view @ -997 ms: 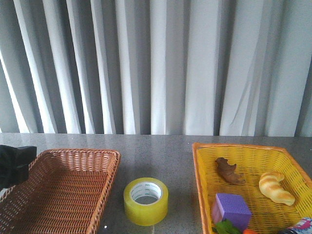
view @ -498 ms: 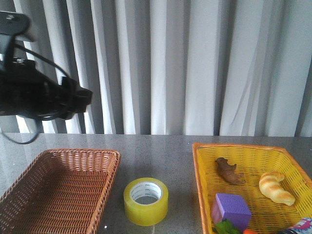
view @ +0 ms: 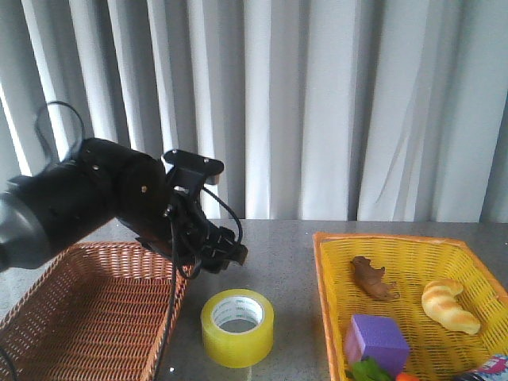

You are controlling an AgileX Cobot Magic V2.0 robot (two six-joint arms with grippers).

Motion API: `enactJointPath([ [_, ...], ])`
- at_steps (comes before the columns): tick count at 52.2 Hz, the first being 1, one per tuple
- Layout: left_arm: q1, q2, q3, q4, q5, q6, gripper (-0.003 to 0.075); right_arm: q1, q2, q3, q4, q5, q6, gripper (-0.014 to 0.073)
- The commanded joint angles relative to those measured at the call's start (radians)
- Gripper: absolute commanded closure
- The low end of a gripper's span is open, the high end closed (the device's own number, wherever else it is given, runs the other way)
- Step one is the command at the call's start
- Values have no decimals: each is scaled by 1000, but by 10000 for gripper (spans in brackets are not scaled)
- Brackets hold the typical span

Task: Transfer tape with both arms
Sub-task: 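Lower the left gripper onto the tape roll rim and close it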

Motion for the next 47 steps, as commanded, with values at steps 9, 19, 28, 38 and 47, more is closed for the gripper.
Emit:
enactJointPath([
  [9, -4, 40, -51, -1, -43, -47, 218, -5, -16, -25, -29, -59, 3, 599],
  [19, -4, 83, -50, -2, -43, -47, 218, -5, -16, -25, -29, -59, 3, 599],
  [28, -4, 94, -51, -2, -38, -51, 218, -5, -16, -25, -29, -59, 3, 599],
  [38, -4, 95, -51, -2, -41, -58, 218, -5, -16, -25, -29, -59, 3, 599],
  [47, -4, 113, -51, -12, -29, -58, 218, -5, -16, -25, -29, -59, 3, 599],
])
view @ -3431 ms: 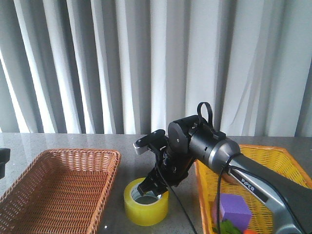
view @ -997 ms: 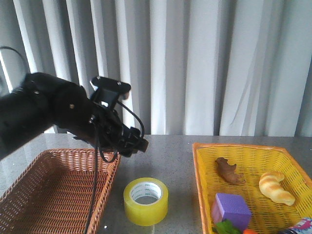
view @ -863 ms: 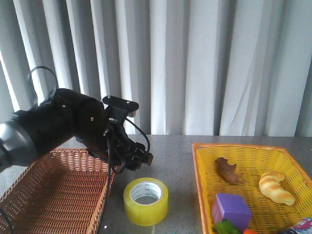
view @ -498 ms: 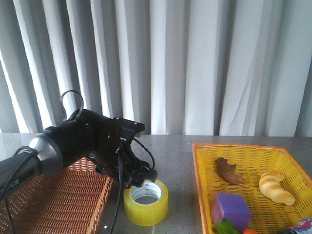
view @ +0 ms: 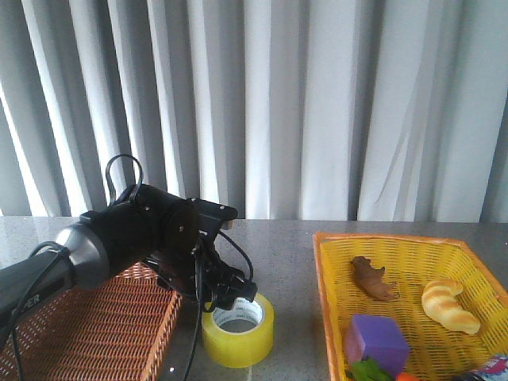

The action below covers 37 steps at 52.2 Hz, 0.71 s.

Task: Transfer tape with both arms
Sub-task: 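Lower the left gripper onto the tape roll rim and close it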

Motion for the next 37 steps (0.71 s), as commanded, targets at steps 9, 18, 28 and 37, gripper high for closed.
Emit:
enactJointPath([
  [9, -4, -12, -35, -50, -7, -11, 218, -5, -16, -25, -29, -60, 3, 599],
  [18, -1, 0, -33, -53, -14, -72, 218, -5, -16, -25, -29, -60, 3, 599],
  [28, 0, 15, -33, -54, -17, -86, 218, -5, -16, -25, -29, -60, 3, 599],
  [37, 0, 30, -33, -54, -17, -89, 230, -5, -16, -25, -29, -59, 3, 599],
])
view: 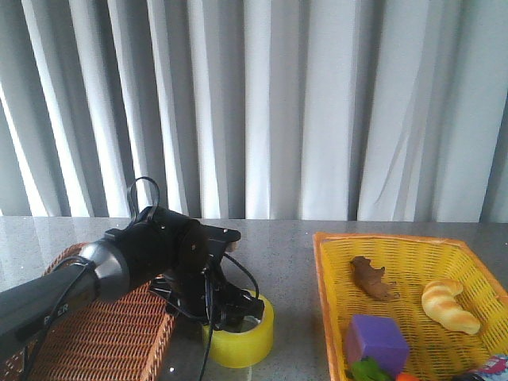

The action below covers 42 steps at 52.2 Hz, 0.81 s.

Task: Transfer tape with both arms
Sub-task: 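Lower the left gripper onto the tape roll rim and close it, then lift the tape with the left gripper over the brown basket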

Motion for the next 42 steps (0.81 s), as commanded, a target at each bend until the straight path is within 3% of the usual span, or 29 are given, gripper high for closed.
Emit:
enactJointPath([
  [1, 0, -48, -30, 1, -27, -12, 235, -5, -16, -25, -29, -59, 3, 599],
  [10, 0, -42, -30, -3, -28, -13, 354, -5, -16, -25, -29, -59, 3, 599],
  [20, 0, -44, -31, -3, -45, -13, 573, -5, -16, -25, -29, -59, 3, 599],
  [29, 0, -45, -31, 1, -58, -11, 722, -5, -16, -25, -29, -59, 3, 599],
  [42, -1, -79, -31, 1, -74, -10, 727, -5, -16, -25, -29, -59, 3, 599],
])
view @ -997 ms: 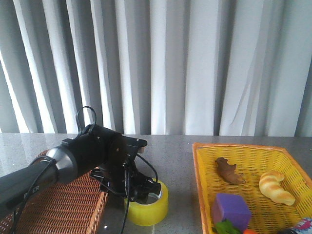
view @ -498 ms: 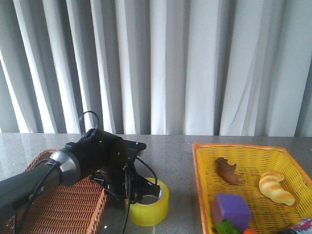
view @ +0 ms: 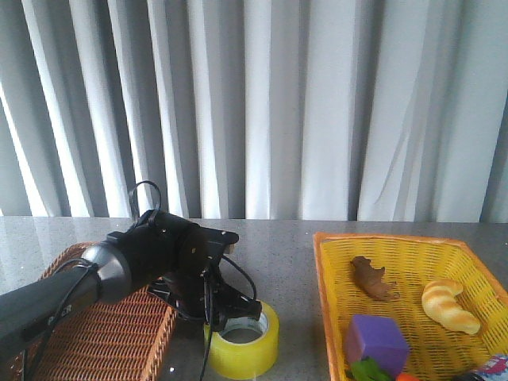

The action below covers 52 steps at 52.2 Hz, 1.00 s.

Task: Transfer tape with both arms
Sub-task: 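Lift the tape with the left gripper over the brown basket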

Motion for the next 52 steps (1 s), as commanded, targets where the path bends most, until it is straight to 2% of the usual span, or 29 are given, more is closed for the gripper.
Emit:
enactJointPath([
  [1, -6, -103, -28, -10, -66, -6, 727, -5, -16, -25, -29, -60, 3, 599],
  [15, -9, -289, -28, -41, -192, -6, 726, -5, -16, -25, -29, -61, 3, 599],
  [25, 4, -420, -28, 7, -213, -1, 726, -5, -16, -25, -29, -61, 3, 599],
  [32, 48, -488, -27, 88, -147, -1, 726, -5, -16, -25, -29, -61, 3, 599],
  [43, 186, -503, -27, 164, 69, -1, 726, -5, -16, -25, -29, -61, 3, 599],
  [52, 298, -503, -27, 205, 114, -2, 726, -5, -16, -25, -29, -61, 3, 599],
])
